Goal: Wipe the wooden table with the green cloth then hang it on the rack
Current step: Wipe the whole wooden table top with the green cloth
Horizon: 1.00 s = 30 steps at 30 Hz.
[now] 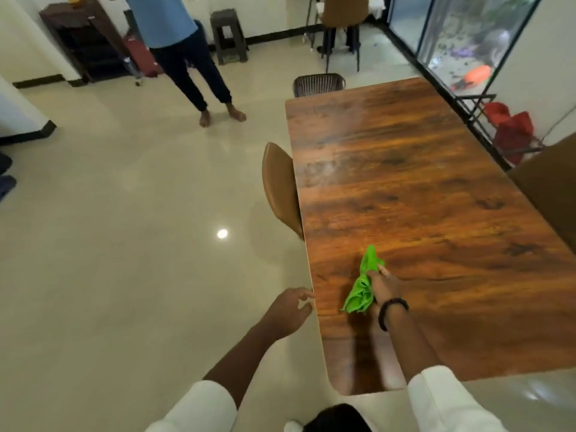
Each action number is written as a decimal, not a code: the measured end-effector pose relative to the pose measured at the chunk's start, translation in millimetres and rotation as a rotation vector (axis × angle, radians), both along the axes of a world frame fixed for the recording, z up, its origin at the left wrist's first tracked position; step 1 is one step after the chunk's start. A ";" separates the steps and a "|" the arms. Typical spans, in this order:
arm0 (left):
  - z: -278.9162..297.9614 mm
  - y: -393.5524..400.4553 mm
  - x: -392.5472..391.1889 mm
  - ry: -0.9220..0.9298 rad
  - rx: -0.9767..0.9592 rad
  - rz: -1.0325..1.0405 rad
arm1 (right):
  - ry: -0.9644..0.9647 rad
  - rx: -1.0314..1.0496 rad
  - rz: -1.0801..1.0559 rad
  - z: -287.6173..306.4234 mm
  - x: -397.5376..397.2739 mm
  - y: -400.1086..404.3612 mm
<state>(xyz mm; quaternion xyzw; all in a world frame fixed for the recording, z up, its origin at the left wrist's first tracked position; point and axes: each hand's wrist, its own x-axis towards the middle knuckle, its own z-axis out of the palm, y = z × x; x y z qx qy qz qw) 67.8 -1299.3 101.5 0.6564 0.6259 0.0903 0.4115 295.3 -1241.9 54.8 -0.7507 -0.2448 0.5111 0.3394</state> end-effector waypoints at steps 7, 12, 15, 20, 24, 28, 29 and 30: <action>17.5 115.9 -3.1 -0.072 0.110 -0.283 | -0.117 0.033 0.007 9.8 -54.1 55.0; 11.8 207.3 -26.0 -0.075 0.116 -0.408 | -0.352 0.019 -0.064 -17.4 -82.2 119.4; 1.4 263.9 -54.6 -0.068 0.071 -0.428 | -0.513 -0.008 -0.043 -45.3 -104.2 160.1; -6.4 356.7 -83.3 -0.029 0.048 -0.502 | -0.633 -0.216 0.071 -65.1 -138.3 190.8; -12.4 426.4 -81.9 0.010 0.028 -0.579 | -0.586 -0.303 0.053 -61.0 -146.7 221.0; -30.7 513.4 -76.2 -0.029 0.001 -0.666 | -0.555 -0.328 0.044 -67.8 -171.0 288.3; -33.8 534.0 -76.2 -0.012 -0.008 -0.689 | -0.548 -0.312 0.045 -67.5 -179.7 309.8; -40.7 559.3 -74.3 -0.003 -0.003 -0.704 | -0.525 -0.291 0.025 -69.1 -188.3 337.4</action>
